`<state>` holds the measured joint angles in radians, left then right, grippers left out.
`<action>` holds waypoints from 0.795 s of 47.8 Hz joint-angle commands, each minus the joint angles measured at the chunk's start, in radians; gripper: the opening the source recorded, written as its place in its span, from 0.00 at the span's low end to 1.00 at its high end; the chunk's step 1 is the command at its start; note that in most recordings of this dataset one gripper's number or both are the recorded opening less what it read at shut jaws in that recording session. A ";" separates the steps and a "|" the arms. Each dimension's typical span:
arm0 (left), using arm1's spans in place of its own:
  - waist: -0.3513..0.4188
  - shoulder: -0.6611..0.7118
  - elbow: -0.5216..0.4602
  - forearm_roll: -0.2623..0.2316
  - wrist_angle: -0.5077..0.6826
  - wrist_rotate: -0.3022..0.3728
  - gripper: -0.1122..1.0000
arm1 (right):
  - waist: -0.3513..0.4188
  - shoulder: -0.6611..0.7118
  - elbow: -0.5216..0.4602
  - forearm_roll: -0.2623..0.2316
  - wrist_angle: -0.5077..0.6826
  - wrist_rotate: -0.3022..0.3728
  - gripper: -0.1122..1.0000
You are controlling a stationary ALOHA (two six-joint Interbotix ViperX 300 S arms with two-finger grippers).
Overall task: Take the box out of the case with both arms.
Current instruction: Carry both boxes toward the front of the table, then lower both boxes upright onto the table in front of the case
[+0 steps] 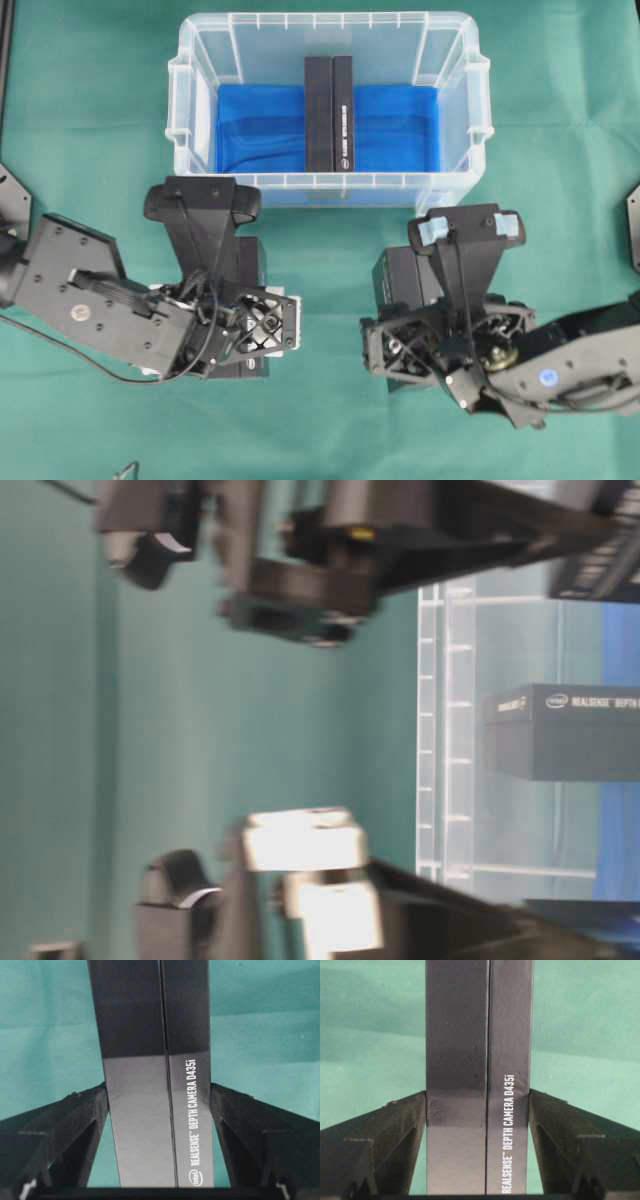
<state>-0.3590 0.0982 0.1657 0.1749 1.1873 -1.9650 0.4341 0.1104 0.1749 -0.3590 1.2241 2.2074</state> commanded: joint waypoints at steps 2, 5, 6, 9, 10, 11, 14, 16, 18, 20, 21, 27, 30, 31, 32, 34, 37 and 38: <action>0.006 -0.002 0.012 0.002 -0.067 -0.008 0.67 | -0.011 -0.017 0.008 -0.003 -0.026 0.002 0.71; 0.008 0.008 0.018 0.002 -0.089 -0.008 0.67 | -0.014 -0.018 0.012 -0.003 -0.029 0.002 0.71; 0.006 0.011 0.018 0.000 -0.092 -0.006 0.67 | -0.015 -0.018 0.012 -0.005 -0.029 0.002 0.71; 0.008 0.015 0.017 0.000 -0.097 -0.006 0.67 | -0.018 -0.017 0.017 -0.006 -0.029 0.002 0.71; 0.008 0.015 0.017 -0.002 -0.098 -0.005 0.67 | -0.018 -0.017 0.018 -0.006 -0.029 0.002 0.71; 0.008 0.015 0.017 -0.002 -0.098 -0.005 0.67 | -0.020 -0.018 0.018 -0.006 -0.029 0.002 0.71; 0.008 0.015 0.018 -0.002 -0.100 -0.005 0.67 | -0.020 -0.017 0.020 -0.006 -0.031 0.002 0.71; 0.008 0.015 0.018 -0.008 -0.101 -0.003 0.67 | -0.020 -0.017 0.021 -0.006 -0.031 0.002 0.71; 0.009 0.015 0.020 -0.018 -0.103 -0.003 0.67 | -0.020 -0.015 0.021 -0.006 -0.031 0.002 0.71; 0.014 0.012 0.021 -0.034 -0.103 0.002 0.67 | -0.020 -0.014 0.023 -0.006 -0.031 0.002 0.71; 0.018 0.012 0.021 -0.041 -0.104 0.003 0.67 | -0.020 -0.014 0.023 -0.006 -0.031 0.002 0.71; 0.026 0.006 0.034 -0.064 -0.115 0.005 0.67 | -0.020 -0.011 0.023 -0.008 -0.032 0.002 0.71; 0.026 0.002 0.041 -0.064 -0.130 0.005 0.67 | -0.020 -0.011 0.023 -0.008 -0.032 0.002 0.71; 0.026 0.002 0.043 -0.066 -0.138 0.005 0.67 | -0.020 -0.011 0.023 -0.008 -0.032 0.002 0.71; 0.026 0.000 0.044 -0.066 -0.146 0.005 0.67 | -0.020 -0.011 0.023 -0.008 -0.031 0.002 0.71; 0.026 -0.002 0.048 -0.066 -0.158 0.005 0.67 | -0.020 -0.011 0.023 -0.008 -0.032 0.002 0.71; 0.026 -0.003 0.049 -0.066 -0.175 0.005 0.67 | -0.020 -0.009 0.023 -0.008 -0.031 0.002 0.71; 0.026 -0.003 0.049 -0.064 -0.178 0.005 0.68 | -0.020 -0.009 0.021 -0.008 -0.028 0.002 0.71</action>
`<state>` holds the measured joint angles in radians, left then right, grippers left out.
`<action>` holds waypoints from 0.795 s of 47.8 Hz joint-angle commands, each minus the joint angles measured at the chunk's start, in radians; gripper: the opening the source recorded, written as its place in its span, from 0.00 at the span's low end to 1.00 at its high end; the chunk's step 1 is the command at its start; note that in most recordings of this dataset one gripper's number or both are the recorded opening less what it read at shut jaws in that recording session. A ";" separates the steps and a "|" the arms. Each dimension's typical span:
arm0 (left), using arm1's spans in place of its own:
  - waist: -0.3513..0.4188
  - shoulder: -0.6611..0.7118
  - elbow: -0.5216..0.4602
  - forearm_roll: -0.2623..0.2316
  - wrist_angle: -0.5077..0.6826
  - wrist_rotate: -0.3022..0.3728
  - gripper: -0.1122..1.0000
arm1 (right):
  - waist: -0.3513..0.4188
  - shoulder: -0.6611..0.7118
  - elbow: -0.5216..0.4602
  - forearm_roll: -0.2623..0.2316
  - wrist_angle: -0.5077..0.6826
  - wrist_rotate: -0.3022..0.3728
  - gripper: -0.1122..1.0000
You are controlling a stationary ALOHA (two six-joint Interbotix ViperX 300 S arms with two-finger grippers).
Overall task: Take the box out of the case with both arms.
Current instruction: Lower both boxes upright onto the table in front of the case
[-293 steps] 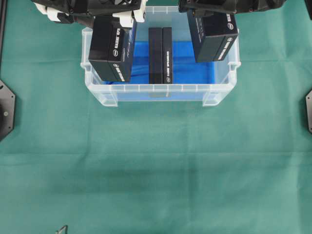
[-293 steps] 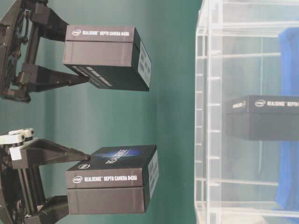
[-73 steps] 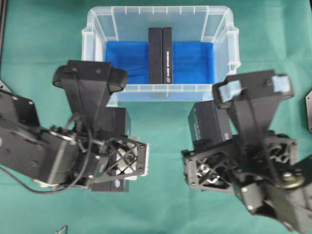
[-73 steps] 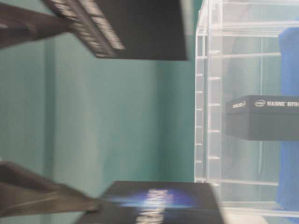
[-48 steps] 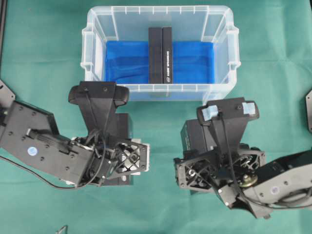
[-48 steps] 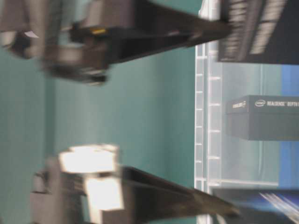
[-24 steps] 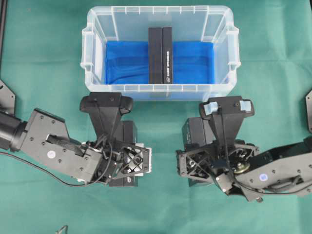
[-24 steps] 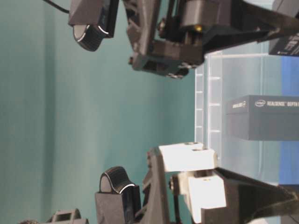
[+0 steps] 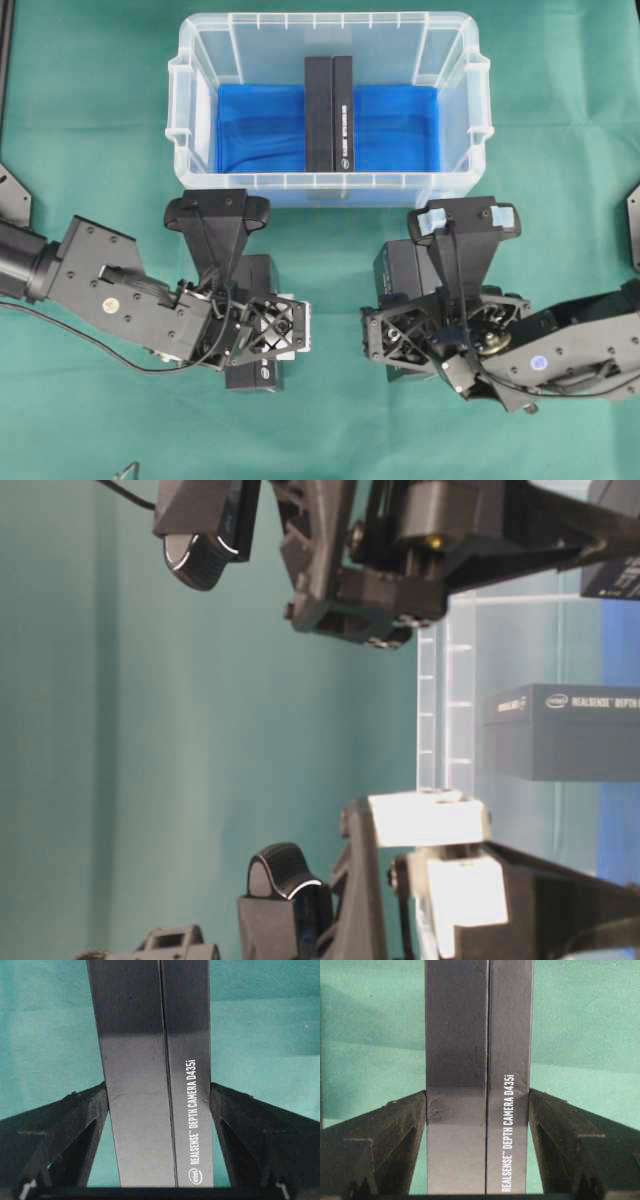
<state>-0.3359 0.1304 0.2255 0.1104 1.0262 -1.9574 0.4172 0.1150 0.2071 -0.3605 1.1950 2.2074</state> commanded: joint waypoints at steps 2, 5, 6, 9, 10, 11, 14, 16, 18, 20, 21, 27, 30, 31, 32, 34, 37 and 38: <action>0.005 -0.035 -0.011 -0.002 -0.018 -0.003 0.68 | -0.003 -0.012 -0.009 -0.006 0.002 0.002 0.70; 0.005 -0.035 -0.009 0.000 -0.020 -0.003 0.68 | -0.003 -0.012 -0.009 -0.006 0.003 0.002 0.71; 0.005 -0.035 -0.009 0.000 -0.020 -0.003 0.68 | -0.003 -0.012 -0.009 -0.006 0.003 0.002 0.71; 0.005 -0.035 -0.009 0.000 -0.020 -0.003 0.68 | -0.003 -0.012 -0.009 -0.006 0.003 0.002 0.72; 0.005 -0.035 -0.009 0.000 -0.018 -0.003 0.70 | -0.003 -0.012 -0.009 -0.006 0.003 0.002 0.74; 0.005 -0.035 -0.009 -0.002 -0.018 -0.003 0.73 | -0.003 -0.012 -0.009 -0.006 0.003 0.002 0.79; 0.005 -0.035 -0.009 -0.002 -0.018 -0.002 0.86 | -0.003 -0.012 -0.011 -0.006 0.003 0.002 0.91; 0.005 -0.035 -0.008 0.000 -0.018 -0.002 0.91 | -0.003 -0.012 -0.009 -0.006 0.003 0.002 0.95; 0.005 -0.035 -0.006 0.000 -0.018 0.000 0.93 | -0.003 -0.012 -0.009 -0.005 0.003 0.002 0.95; 0.005 -0.037 -0.006 0.000 -0.017 0.005 0.92 | -0.003 -0.012 -0.011 -0.005 0.003 0.003 0.93; 0.005 -0.037 -0.005 0.000 -0.017 0.008 0.92 | -0.003 -0.012 -0.011 -0.005 0.003 0.003 0.93; 0.005 -0.037 -0.006 -0.002 -0.017 0.014 0.91 | -0.003 -0.014 -0.011 -0.006 0.003 0.003 0.91; 0.003 -0.037 -0.006 -0.002 -0.017 0.014 0.91 | -0.003 -0.014 -0.011 -0.005 0.003 0.003 0.91; 0.003 -0.037 -0.006 0.000 -0.017 0.014 0.91 | -0.003 -0.012 -0.012 -0.005 0.003 0.003 0.91; 0.003 -0.037 -0.006 -0.002 -0.017 0.014 0.91 | -0.003 -0.012 -0.012 -0.005 0.003 0.003 0.91; 0.003 -0.037 -0.006 0.000 -0.017 0.014 0.91 | -0.003 -0.012 -0.014 -0.005 0.003 0.003 0.91; 0.003 -0.037 -0.011 -0.002 -0.017 0.014 0.91 | -0.005 -0.012 -0.015 -0.005 0.003 0.003 0.91; 0.003 -0.038 -0.012 -0.002 -0.017 0.014 0.91 | -0.003 -0.012 -0.017 -0.005 0.003 0.003 0.91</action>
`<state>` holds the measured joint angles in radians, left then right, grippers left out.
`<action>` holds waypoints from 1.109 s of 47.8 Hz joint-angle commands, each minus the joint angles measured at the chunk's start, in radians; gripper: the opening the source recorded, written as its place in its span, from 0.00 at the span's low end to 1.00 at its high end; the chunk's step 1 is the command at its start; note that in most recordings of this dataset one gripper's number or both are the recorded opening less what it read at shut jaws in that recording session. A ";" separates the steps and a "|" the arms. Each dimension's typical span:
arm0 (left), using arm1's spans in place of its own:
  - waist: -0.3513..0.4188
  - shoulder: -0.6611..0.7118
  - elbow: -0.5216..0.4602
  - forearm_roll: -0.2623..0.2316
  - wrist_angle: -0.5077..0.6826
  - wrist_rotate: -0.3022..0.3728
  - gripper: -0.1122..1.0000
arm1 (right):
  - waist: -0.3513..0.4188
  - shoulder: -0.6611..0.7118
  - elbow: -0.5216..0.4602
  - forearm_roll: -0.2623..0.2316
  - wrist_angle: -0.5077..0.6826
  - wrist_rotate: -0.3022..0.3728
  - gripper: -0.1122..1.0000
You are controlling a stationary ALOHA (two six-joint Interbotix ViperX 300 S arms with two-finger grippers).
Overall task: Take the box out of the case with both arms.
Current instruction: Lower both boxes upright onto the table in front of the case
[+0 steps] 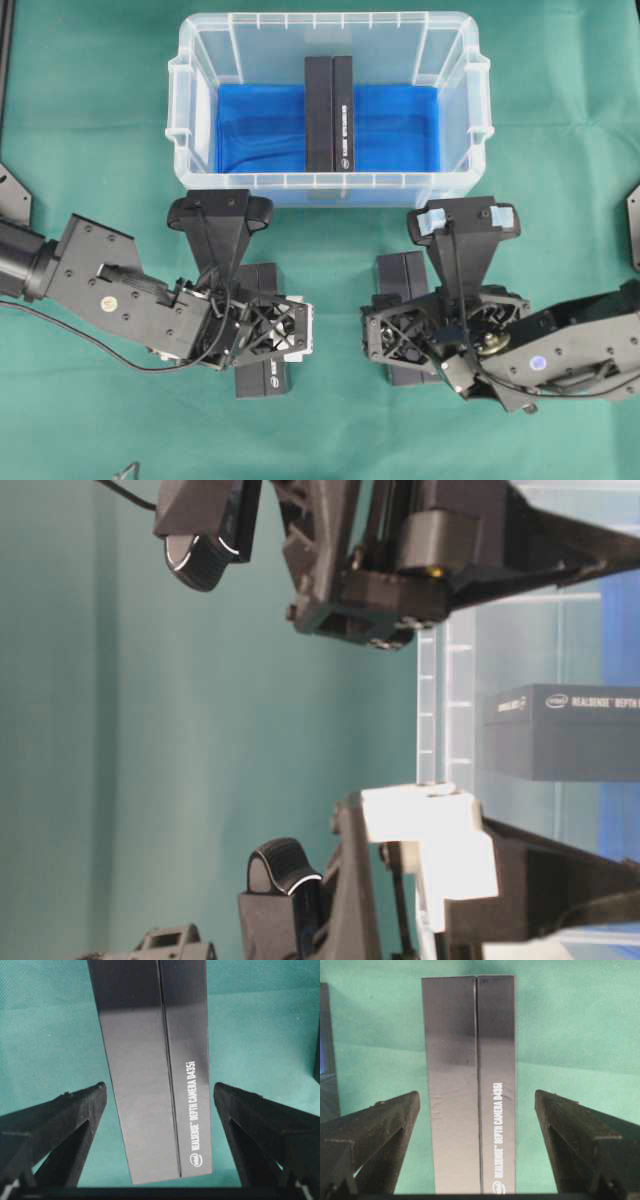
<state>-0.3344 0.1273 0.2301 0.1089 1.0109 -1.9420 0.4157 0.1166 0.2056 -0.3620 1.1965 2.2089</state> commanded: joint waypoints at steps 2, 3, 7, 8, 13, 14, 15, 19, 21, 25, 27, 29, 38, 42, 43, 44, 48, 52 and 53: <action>0.002 -0.034 -0.021 0.000 -0.002 -0.002 0.91 | -0.002 -0.014 -0.018 -0.003 0.002 0.000 0.91; 0.000 -0.035 -0.023 0.002 -0.002 -0.002 0.91 | -0.002 -0.015 -0.021 -0.005 0.003 0.000 0.91; -0.005 -0.035 -0.035 0.002 0.000 -0.002 0.91 | -0.002 -0.020 -0.028 -0.003 0.003 -0.002 0.91; -0.005 -0.037 -0.040 0.002 0.002 -0.002 0.91 | -0.002 -0.021 -0.032 -0.003 0.003 -0.002 0.91; -0.006 -0.048 -0.064 0.002 0.014 0.005 0.91 | -0.003 -0.037 -0.046 -0.005 0.020 -0.005 0.90; -0.006 -0.051 -0.069 0.000 0.018 0.008 0.90 | -0.003 -0.041 -0.051 -0.003 0.026 -0.006 0.90; -0.006 -0.055 -0.075 0.002 0.025 0.012 0.90 | -0.003 -0.046 -0.055 -0.003 0.031 -0.009 0.90; -0.006 -0.075 -0.098 0.002 0.069 0.035 0.90 | -0.003 -0.064 -0.069 -0.005 0.061 -0.017 0.90; -0.006 -0.086 -0.112 0.002 0.098 0.041 0.90 | -0.003 -0.075 -0.077 -0.005 0.078 -0.025 0.90; -0.005 -0.107 -0.143 0.005 0.161 0.049 0.90 | -0.006 -0.100 -0.098 -0.006 0.115 -0.046 0.90; -0.003 -0.118 -0.158 0.009 0.193 0.054 0.90 | -0.008 -0.114 -0.115 -0.006 0.141 -0.063 0.90; 0.000 -0.129 -0.175 0.012 0.225 0.058 0.90 | -0.009 -0.123 -0.129 -0.006 0.163 -0.077 0.90; 0.009 -0.175 -0.268 0.018 0.364 0.091 0.90 | -0.018 -0.152 -0.212 -0.014 0.267 -0.144 0.90; 0.012 -0.181 -0.311 0.020 0.411 0.103 0.90 | -0.025 -0.153 -0.259 -0.017 0.318 -0.181 0.90; 0.012 -0.181 -0.324 0.018 0.422 0.106 0.90 | -0.026 -0.153 -0.268 -0.017 0.328 -0.189 0.90; 0.012 -0.179 -0.333 0.020 0.431 0.109 0.90 | -0.028 -0.153 -0.276 -0.017 0.337 -0.196 0.90; 0.017 -0.170 -0.367 0.023 0.460 0.123 0.90 | -0.032 -0.153 -0.304 -0.017 0.364 -0.224 0.90; 0.017 -0.164 -0.376 0.025 0.468 0.130 0.90 | -0.032 -0.153 -0.314 -0.017 0.376 -0.238 0.90; 0.017 -0.161 -0.380 0.025 0.468 0.130 0.90 | -0.032 -0.153 -0.314 -0.017 0.377 -0.239 0.90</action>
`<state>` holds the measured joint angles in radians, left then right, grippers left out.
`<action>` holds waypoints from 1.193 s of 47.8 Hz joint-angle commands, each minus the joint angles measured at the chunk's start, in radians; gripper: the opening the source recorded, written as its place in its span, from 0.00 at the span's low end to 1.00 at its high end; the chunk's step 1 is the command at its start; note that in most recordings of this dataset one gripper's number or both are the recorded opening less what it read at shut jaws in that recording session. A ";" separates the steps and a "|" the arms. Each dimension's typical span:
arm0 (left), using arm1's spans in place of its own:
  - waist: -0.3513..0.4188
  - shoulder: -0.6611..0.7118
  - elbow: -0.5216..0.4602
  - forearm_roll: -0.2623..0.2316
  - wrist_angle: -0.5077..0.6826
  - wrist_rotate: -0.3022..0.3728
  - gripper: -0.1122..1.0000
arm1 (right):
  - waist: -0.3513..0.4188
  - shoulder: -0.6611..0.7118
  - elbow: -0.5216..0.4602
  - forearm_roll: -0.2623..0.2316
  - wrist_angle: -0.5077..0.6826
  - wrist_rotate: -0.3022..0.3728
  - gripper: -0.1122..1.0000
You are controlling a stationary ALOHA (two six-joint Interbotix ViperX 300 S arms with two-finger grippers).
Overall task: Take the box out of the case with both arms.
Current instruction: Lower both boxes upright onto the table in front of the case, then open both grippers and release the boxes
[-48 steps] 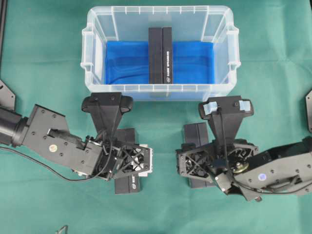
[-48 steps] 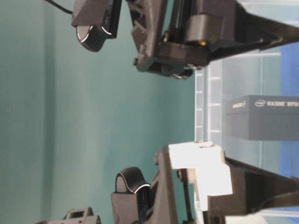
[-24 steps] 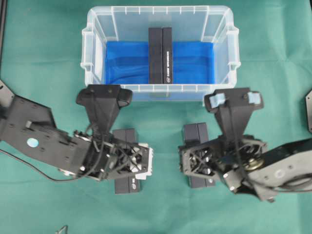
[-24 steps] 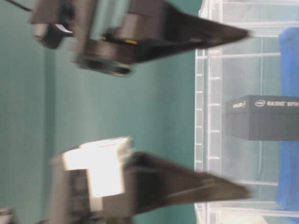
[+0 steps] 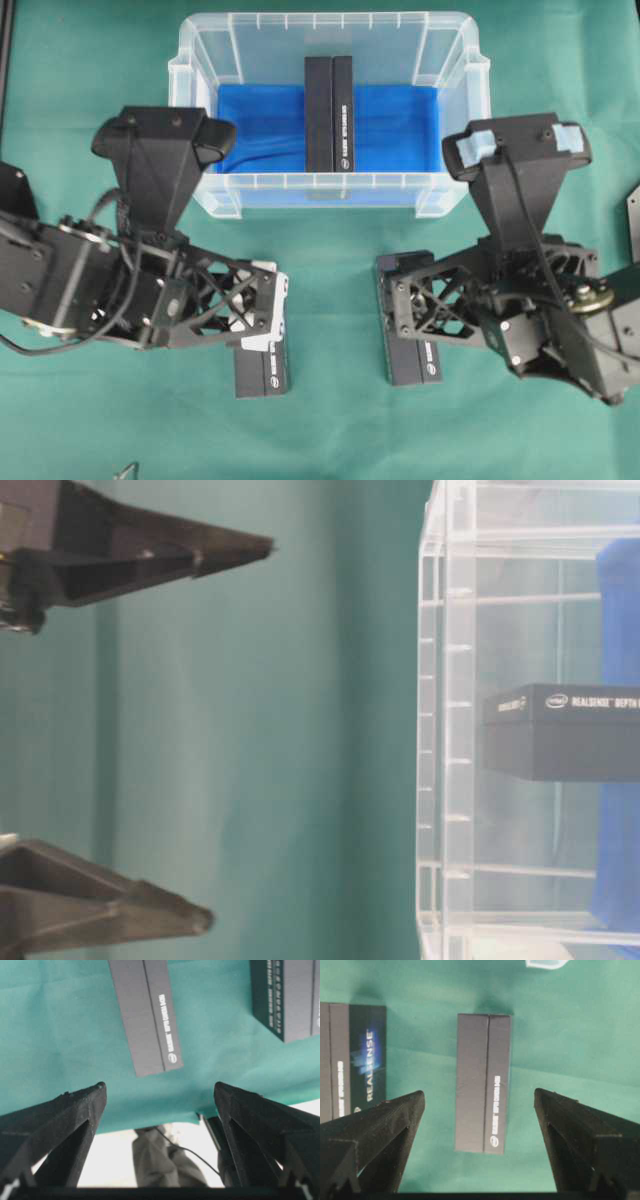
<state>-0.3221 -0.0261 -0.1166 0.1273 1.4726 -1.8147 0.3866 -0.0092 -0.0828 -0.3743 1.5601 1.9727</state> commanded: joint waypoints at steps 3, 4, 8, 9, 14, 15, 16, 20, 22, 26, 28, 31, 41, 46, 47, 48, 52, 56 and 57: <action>0.005 -0.008 -0.035 0.006 0.006 0.003 0.90 | -0.005 -0.028 -0.026 -0.005 0.012 -0.003 0.90; 0.005 -0.008 -0.035 0.006 0.008 0.003 0.90 | -0.005 -0.028 -0.028 -0.005 0.012 -0.003 0.90; 0.005 -0.009 -0.032 0.006 0.009 0.003 0.90 | -0.005 -0.028 -0.026 -0.005 0.009 -0.003 0.90; 0.005 -0.011 -0.029 0.006 0.009 0.003 0.90 | -0.003 -0.028 -0.026 -0.005 0.008 -0.003 0.90; 0.005 -0.011 -0.029 0.006 0.009 0.003 0.90 | -0.005 -0.028 -0.026 -0.005 0.009 -0.005 0.90; 0.005 -0.011 -0.029 0.006 0.009 0.003 0.90 | -0.003 -0.028 -0.026 -0.005 0.009 -0.005 0.90; 0.003 -0.011 -0.029 0.006 0.009 0.003 0.90 | -0.003 -0.028 -0.026 -0.005 0.011 -0.006 0.90; -0.002 -0.012 -0.028 0.006 0.012 0.005 0.90 | -0.005 -0.029 -0.026 0.000 0.014 -0.011 0.90; -0.003 -0.015 -0.025 0.006 0.012 0.005 0.90 | -0.003 -0.031 -0.026 0.005 0.017 -0.014 0.90; -0.011 -0.021 -0.020 0.006 0.014 0.003 0.90 | 0.000 -0.038 -0.023 0.014 0.018 -0.029 0.90; -0.014 -0.029 -0.015 0.006 0.017 0.003 0.90 | 0.002 -0.048 -0.018 0.017 0.018 -0.037 0.90; -0.017 -0.038 -0.006 0.006 0.026 0.002 0.90 | 0.005 -0.060 -0.011 0.021 0.020 -0.040 0.90; -0.034 -0.103 0.060 0.005 0.051 -0.006 0.90 | 0.026 -0.123 0.049 0.035 0.044 -0.026 0.90; -0.038 -0.150 0.106 0.003 0.051 -0.025 0.90 | 0.035 -0.158 0.083 0.044 0.055 -0.014 0.90; -0.040 -0.160 0.117 0.003 0.051 -0.028 0.90 | 0.038 -0.169 0.092 0.046 0.057 -0.009 0.90; -0.040 -0.169 0.124 0.003 0.051 -0.029 0.90 | 0.040 -0.176 0.100 0.046 0.058 -0.006 0.90; -0.044 -0.212 0.169 0.002 0.051 -0.034 0.90 | 0.048 -0.206 0.127 0.046 0.061 0.000 0.90; -0.052 -0.250 0.209 0.002 0.051 -0.035 0.90 | 0.052 -0.236 0.158 0.046 0.067 0.003 0.90; -0.055 -0.258 0.218 0.002 0.051 -0.035 0.90 | 0.054 -0.241 0.164 0.046 0.067 0.003 0.90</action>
<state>-0.3666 -0.2347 0.0859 0.1258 1.5248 -1.8500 0.4326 -0.2086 0.0752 -0.3267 1.6214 1.9758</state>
